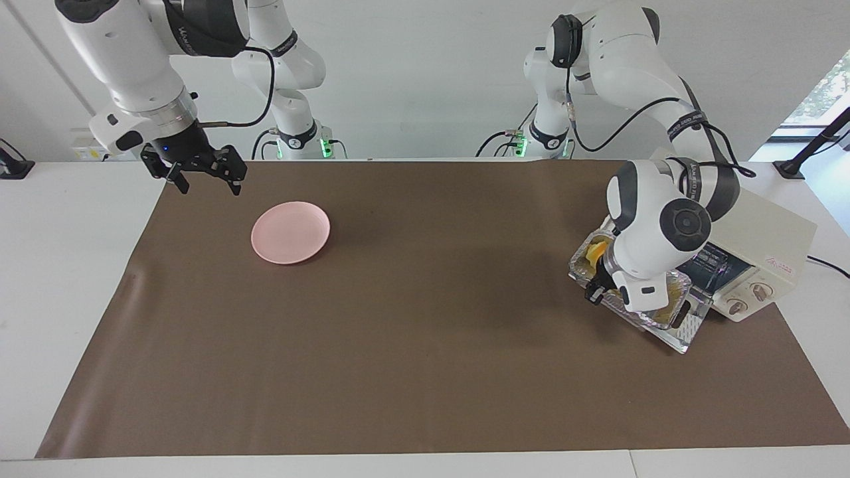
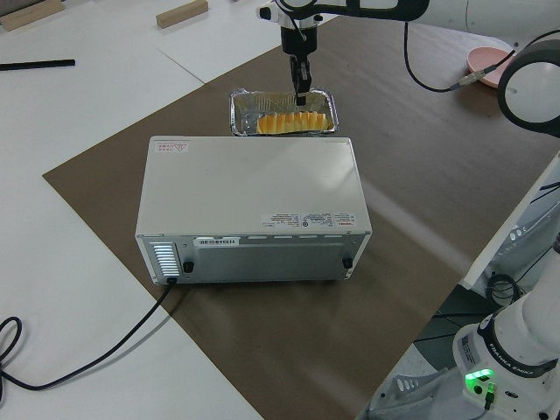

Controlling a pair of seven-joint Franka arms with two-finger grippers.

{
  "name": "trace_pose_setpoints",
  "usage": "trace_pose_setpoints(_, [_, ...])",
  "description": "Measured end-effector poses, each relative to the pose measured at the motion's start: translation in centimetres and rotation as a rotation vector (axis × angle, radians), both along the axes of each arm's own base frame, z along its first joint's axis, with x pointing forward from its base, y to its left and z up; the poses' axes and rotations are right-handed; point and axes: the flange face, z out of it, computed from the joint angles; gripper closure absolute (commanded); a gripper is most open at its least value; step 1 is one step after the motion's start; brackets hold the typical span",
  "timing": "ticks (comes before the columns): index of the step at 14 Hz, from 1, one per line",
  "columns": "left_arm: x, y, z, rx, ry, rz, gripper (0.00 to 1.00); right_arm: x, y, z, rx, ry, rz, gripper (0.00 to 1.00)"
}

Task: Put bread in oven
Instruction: 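Carry the foil tray with the left gripper into the toaster oven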

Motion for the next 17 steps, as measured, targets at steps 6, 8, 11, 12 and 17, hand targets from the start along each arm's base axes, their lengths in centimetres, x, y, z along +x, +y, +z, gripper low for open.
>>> trace_pose_setpoints(6, [0.0, 4.2, 0.4, 0.026, 0.022, 0.057, 1.0, 0.0, 0.0, 0.0, 0.0, 0.0, 0.0, 0.0])
trace_pose_setpoints(8, [-0.5, 6.4, 0.5, 0.024, 0.033, 0.054, 1.0, 0.0, 0.0, 0.0, 0.0, 0.0, 0.0, 0.0])
trace_pose_setpoints(11, [-1.2, 8.6, 0.3, 0.014, 0.051, 0.061, 1.0, 0.0, 0.0, 0.0, 0.0, 0.0, 0.0, 0.0])
trace_pose_setpoints(12, [-1.3, 8.9, 0.2, 0.015, 0.053, 0.065, 1.0, 0.0, 0.0, 0.0, 0.0, 0.0, 0.0, 0.0])
trace_pose_setpoints(17, [-1.7, 10.3, -0.5, 0.041, 0.064, 0.079, 1.0, 0.0, 0.0, 0.0, 0.0, 0.0, 0.0, 0.0])
